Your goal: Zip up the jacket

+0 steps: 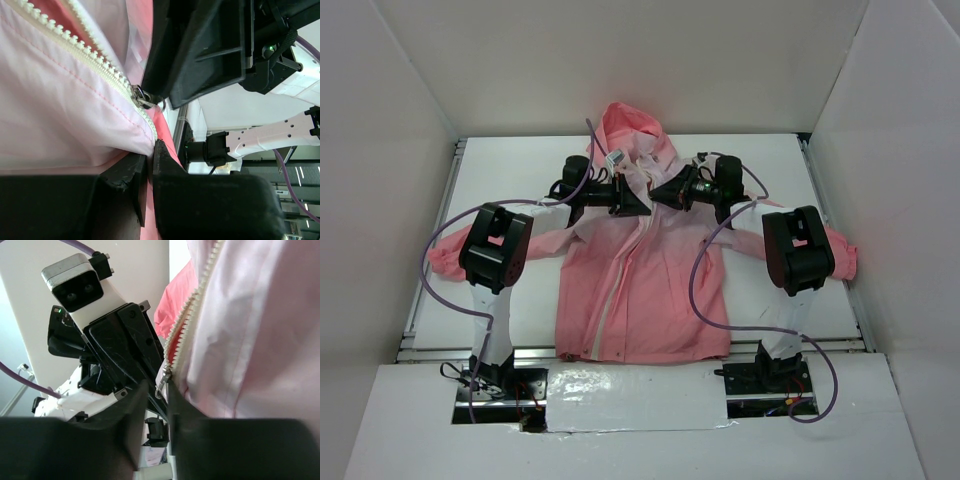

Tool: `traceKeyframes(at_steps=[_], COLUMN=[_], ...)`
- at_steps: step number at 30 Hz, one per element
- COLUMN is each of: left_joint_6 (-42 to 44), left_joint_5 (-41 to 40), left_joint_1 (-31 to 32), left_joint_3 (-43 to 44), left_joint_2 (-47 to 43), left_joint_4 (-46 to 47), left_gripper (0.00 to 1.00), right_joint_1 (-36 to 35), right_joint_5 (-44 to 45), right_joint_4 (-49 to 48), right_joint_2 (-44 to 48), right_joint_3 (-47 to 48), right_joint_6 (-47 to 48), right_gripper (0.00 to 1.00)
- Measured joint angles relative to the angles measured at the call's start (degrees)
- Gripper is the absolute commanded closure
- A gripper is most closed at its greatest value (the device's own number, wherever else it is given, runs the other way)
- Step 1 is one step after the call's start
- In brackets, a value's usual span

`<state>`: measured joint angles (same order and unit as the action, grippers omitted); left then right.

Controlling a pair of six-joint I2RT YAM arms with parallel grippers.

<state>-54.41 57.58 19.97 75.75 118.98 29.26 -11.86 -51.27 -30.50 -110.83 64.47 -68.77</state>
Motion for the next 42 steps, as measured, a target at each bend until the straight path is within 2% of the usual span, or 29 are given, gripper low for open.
traceKeyframes(at_steps=[5, 15, 27, 28, 31, 42], left_joint_6=[-0.04, 0.07, 0.33, 0.33, 0.33, 0.48], left_joint_5=[0.13, 0.15, 0.28, 0.28, 0.28, 0.33], left_joint_1=[0.00, -0.02, 0.00, -0.02, 0.00, 0.07], left_joint_3=[0.02, 0.02, 0.02, 0.02, 0.02, 0.00], left_joint_2=[0.00, 0.00, 0.00, 0.00, 0.00, 0.00], left_joint_4=[0.31, 0.33, -0.57, -0.63, -0.72, -2.03], left_gripper=[1.00, 1.00, 1.00, 1.00, 1.00, 1.00], right_joint_1=[0.00, -0.37, -1.14, -1.25, -1.77, -2.75], right_joint_5=[-0.20, -0.35, 0.55, 0.72, 0.81, 0.70], right_joint_4=[-0.26, -0.37, -2.82, -2.73, -2.45, -2.84], right_joint_2=[-0.07, -0.22, -0.81, -0.81, -0.81, -0.79], right_joint_3=[-0.31, -0.39, -2.23, -2.23, -2.23, -2.23], right_joint_6=[-0.79, -1.51, -3.56, -3.45, -3.23, -2.99], right_gripper=[0.89, 0.99, 1.00, 0.95, 0.71, 0.71])
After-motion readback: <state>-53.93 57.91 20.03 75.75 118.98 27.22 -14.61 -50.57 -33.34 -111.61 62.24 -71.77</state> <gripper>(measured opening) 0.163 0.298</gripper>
